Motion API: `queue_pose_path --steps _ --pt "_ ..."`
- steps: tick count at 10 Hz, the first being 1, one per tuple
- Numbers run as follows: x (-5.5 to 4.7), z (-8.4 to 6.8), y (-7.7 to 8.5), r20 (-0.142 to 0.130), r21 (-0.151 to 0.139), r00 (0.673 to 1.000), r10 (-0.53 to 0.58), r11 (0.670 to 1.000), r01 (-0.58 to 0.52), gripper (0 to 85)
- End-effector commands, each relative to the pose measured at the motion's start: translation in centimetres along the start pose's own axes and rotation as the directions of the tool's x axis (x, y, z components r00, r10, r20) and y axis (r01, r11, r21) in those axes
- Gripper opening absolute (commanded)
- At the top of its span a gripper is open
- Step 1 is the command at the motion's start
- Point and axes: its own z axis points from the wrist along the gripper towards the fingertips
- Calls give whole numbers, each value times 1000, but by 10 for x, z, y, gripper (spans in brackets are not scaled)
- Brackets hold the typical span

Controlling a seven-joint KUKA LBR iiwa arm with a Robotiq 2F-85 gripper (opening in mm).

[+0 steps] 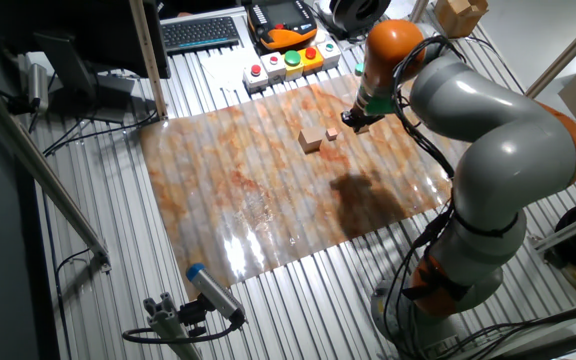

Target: Pick up the small block on the left and move it to the right

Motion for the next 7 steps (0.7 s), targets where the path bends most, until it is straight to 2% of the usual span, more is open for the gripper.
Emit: queue_pose_path --steps 1,2,4,5,7 --pt "0 0 0 -1 -12 1000 4 1000 -4 0" --pt "0 0 0 -4 -23 1000 15 1000 -15 0" --pt "0 0 0 8 -8 1000 29 1000 -29 0" --pt "0 0 0 -10 -20 1000 26 999 -26 0" --pt "0 0 0 -40 -10 999 8 1000 -8 0"
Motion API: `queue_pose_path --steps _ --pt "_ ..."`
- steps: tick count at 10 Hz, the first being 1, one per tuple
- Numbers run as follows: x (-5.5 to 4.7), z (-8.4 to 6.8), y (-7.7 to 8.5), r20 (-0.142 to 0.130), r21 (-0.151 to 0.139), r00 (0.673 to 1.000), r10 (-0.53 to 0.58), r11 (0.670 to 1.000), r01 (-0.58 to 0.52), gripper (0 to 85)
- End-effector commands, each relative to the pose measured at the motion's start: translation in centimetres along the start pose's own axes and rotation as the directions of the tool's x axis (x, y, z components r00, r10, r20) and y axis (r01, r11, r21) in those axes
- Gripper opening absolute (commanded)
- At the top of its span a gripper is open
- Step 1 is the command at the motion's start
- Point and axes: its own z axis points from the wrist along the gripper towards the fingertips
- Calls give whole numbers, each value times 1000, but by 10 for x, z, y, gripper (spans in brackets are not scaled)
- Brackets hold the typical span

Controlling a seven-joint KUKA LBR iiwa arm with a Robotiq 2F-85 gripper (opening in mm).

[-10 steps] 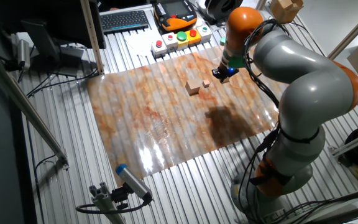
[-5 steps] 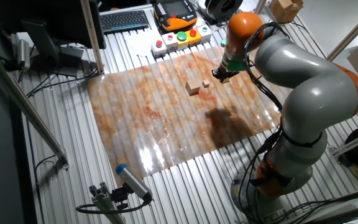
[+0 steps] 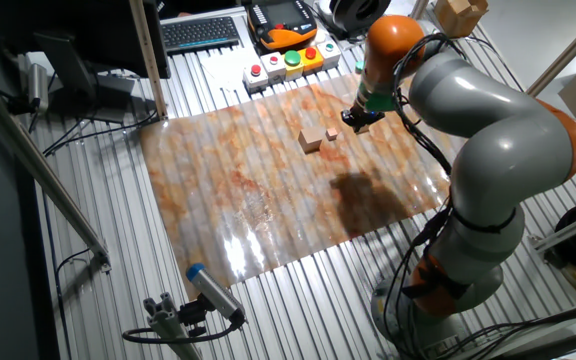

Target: Pick up the small block on the left and move it to the right

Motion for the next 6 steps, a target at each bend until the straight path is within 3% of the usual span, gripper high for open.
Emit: queue_pose_path --steps 1,2,3,4,5,6 --pt "0 -1 1 17 37 1000 7 999 -8 0" --pt "0 -1 1 33 96 999 29 995 -32 340" --pt "-10 6 -10 65 126 998 17 992 -25 510" --pt "-22 16 -23 69 104 998 6 995 -13 510" --pt "-35 28 -33 77 104 997 -7 995 -1 510" --pt "-50 39 -42 75 93 997 -7 996 0 680"
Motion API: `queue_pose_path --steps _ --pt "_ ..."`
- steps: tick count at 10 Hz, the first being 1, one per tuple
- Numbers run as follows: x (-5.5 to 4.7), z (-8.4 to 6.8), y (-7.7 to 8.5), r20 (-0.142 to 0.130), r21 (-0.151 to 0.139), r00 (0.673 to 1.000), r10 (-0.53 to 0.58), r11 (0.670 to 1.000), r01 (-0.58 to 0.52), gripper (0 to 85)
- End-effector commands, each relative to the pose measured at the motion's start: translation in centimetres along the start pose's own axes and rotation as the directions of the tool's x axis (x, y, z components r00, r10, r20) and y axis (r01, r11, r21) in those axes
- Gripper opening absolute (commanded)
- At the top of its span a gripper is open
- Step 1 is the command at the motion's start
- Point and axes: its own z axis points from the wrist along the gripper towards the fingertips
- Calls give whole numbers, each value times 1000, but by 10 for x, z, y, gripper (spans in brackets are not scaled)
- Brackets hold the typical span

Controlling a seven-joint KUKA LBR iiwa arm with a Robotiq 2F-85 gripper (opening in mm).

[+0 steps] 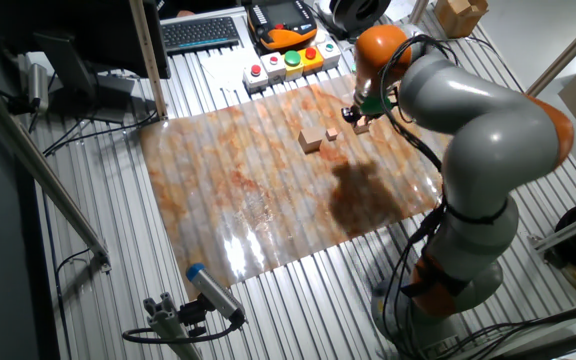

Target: Pick up the small block on the left and move it to the right

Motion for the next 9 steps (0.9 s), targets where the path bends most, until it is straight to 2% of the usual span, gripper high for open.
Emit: queue_pose_path --steps 1,2,4,5,8,9 --pt "-13 11 -12 4 -1 1000 1 1000 -1 680" --pt "-22 23 -17 22 8 1000 -4 1000 4 680" --pt "-36 51 -26 40 -10 999 18 1000 -18 680" --pt "-42 65 -28 43 -20 998 35 999 -34 680" --pt "-54 99 -27 24 -37 998 55 998 -55 680" --pt "-55 105 -28 19 -40 998 61 997 -60 850"
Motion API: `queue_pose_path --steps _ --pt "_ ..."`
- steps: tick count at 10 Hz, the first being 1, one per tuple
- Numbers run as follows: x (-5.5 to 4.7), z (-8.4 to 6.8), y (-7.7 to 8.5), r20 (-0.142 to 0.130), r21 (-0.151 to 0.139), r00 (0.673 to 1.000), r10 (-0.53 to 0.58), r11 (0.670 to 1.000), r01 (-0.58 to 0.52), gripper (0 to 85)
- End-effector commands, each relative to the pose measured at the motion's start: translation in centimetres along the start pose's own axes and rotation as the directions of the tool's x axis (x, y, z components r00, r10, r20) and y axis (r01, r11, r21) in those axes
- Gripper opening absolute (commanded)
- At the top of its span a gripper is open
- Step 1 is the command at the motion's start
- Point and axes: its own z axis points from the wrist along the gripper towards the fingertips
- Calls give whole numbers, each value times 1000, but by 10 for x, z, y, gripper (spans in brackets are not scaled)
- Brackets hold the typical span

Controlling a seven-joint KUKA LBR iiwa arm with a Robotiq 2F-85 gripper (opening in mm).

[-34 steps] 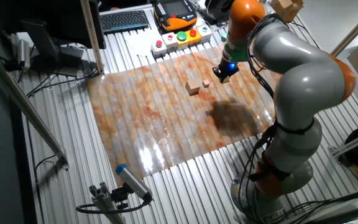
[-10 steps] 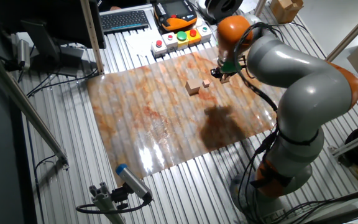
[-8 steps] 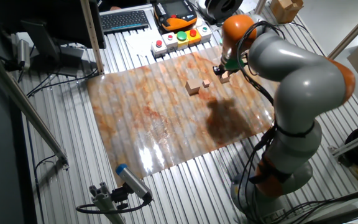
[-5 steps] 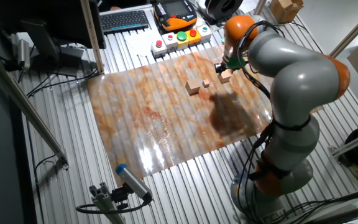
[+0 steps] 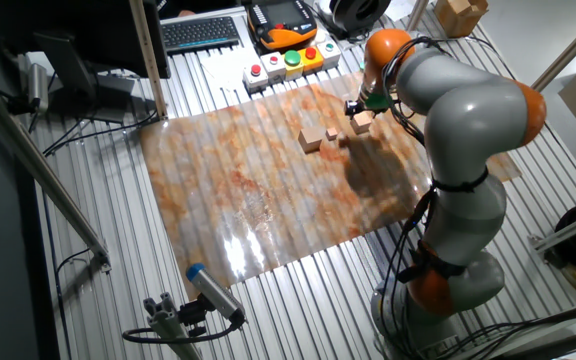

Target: Pick up the small block on the left and move it to the right

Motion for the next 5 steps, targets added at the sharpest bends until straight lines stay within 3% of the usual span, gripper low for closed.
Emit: queue_pose_path --steps 1,4,5 --pt "0 6 -1 -5 -8 1000 7 1000 -7 680" --pt "1 5 -1 -37 -18 999 -1 1000 1 680" --pt "1 5 -1 -44 -8 999 -8 1000 8 680"
